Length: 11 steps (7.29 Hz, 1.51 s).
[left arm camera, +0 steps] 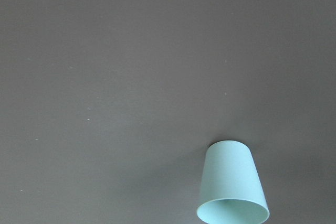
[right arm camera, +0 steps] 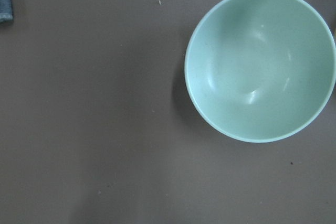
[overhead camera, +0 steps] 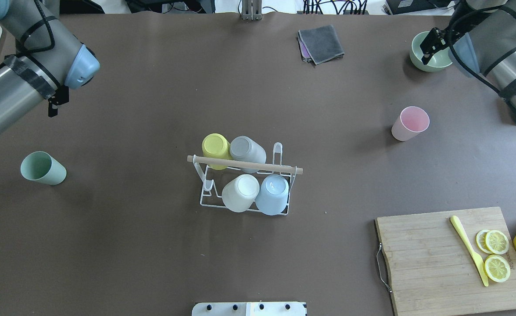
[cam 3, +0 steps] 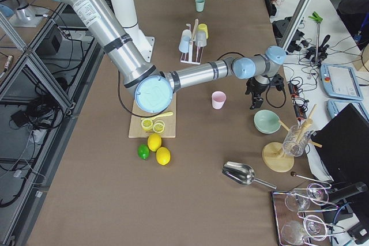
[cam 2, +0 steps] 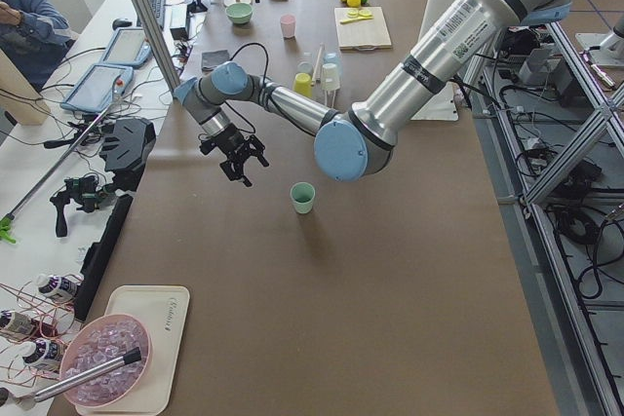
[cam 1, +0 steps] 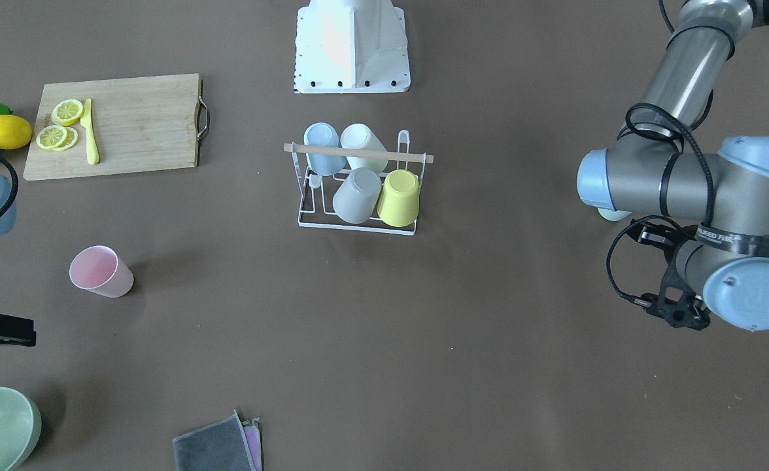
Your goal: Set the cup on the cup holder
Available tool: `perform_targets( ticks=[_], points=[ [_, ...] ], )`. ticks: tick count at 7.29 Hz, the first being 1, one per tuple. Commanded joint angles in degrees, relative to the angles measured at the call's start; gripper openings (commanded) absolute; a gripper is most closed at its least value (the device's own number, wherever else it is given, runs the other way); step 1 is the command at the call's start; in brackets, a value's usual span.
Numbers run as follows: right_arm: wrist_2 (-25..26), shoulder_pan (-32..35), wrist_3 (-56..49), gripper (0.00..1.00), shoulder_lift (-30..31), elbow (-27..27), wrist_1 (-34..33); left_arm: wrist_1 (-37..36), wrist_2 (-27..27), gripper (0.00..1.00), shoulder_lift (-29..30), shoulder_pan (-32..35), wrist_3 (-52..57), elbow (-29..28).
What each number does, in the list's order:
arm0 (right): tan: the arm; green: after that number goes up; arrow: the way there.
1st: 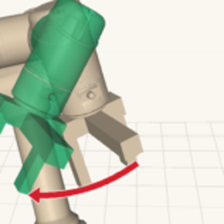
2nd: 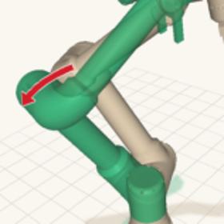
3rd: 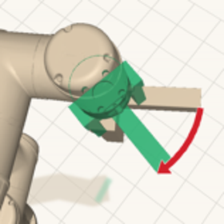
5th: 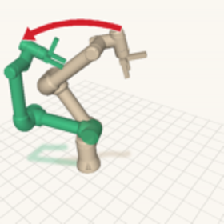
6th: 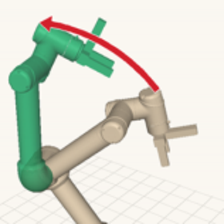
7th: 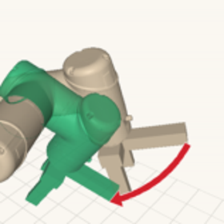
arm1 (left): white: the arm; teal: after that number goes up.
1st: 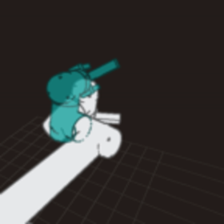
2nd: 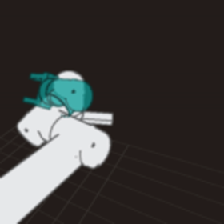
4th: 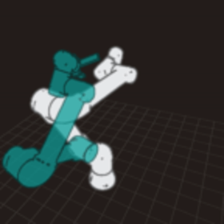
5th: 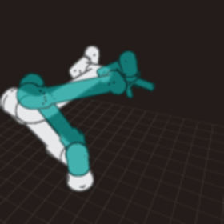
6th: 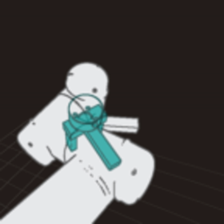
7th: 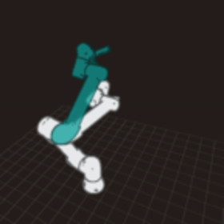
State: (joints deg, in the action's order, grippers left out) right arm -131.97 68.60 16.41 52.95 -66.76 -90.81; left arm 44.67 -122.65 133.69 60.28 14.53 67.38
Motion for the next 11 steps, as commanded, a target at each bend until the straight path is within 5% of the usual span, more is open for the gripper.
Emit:
perform_targets(
  ticks=[1,5,7,11],
  points=[
    [-0.47,-0.92,0.02,1.0,-4.42,6.27,-1.72,1.81,-2.93,0.97,0.61,-2.08,0.15,-4.0],
    [-2.41,-7.23,-2.68,1.0,-9.45,10.77,-11.4,3.06,-2.24,0.97,1.05,-4.55,4.98,-7.35],
    [-2.14,-9.09,-10.5,1.0,-11.19,15.59,-12.02,1.92,1.52,0.97,0.88,-5.26,11.61,-7.79],
    [-2.76,-9.53,-18.25,1.0,-18.83,28.49,-16.15,-2.48,-0.91,0.97,0.7,-6.49,10.45,-9.54]
  ],
)
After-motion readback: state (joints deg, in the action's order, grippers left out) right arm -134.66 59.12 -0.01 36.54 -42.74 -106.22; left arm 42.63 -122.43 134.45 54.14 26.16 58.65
